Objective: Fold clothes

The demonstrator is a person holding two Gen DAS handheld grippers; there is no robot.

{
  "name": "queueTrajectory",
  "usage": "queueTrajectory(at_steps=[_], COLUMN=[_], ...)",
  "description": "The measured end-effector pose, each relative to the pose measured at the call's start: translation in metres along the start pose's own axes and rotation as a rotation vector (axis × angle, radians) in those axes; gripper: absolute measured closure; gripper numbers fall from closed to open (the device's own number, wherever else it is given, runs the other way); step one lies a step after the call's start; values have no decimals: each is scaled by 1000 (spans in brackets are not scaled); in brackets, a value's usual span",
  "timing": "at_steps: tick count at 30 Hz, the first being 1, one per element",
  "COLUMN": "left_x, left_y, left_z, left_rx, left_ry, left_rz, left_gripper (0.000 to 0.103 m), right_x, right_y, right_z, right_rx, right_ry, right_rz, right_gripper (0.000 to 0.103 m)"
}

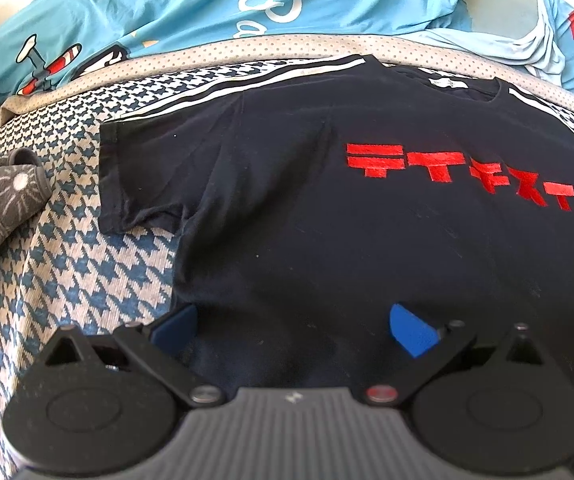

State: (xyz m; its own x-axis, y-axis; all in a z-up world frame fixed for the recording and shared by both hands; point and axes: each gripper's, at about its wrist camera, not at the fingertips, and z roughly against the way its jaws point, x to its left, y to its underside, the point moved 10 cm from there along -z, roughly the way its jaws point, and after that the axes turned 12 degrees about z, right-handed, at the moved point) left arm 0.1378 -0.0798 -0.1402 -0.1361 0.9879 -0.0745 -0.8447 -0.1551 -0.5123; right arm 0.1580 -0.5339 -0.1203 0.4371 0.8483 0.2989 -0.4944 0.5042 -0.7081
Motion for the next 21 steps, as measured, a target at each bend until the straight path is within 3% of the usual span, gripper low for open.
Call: queueTrajectory(at_steps=[4,11,16,21], left_x=[2,2,4,6], left_y=[-1,-1,-2,-3], left_z=[0,0,1,1], left_rx=[-1,0,-3,-9], left_ry=[0,0,0,-11], left_rz=[3,10,16,24], left_gripper=[0,0,0,0], right_x=[1,34,93,149], right_y=[-3,-18,-25,-1], right_z=[1,19,40,47], right_rx=[-11,-78,-168,-185], right_ry=[1,10,-56,-152], right_rz=[-20,110,358,593], right_gripper=[96,96,96,96])
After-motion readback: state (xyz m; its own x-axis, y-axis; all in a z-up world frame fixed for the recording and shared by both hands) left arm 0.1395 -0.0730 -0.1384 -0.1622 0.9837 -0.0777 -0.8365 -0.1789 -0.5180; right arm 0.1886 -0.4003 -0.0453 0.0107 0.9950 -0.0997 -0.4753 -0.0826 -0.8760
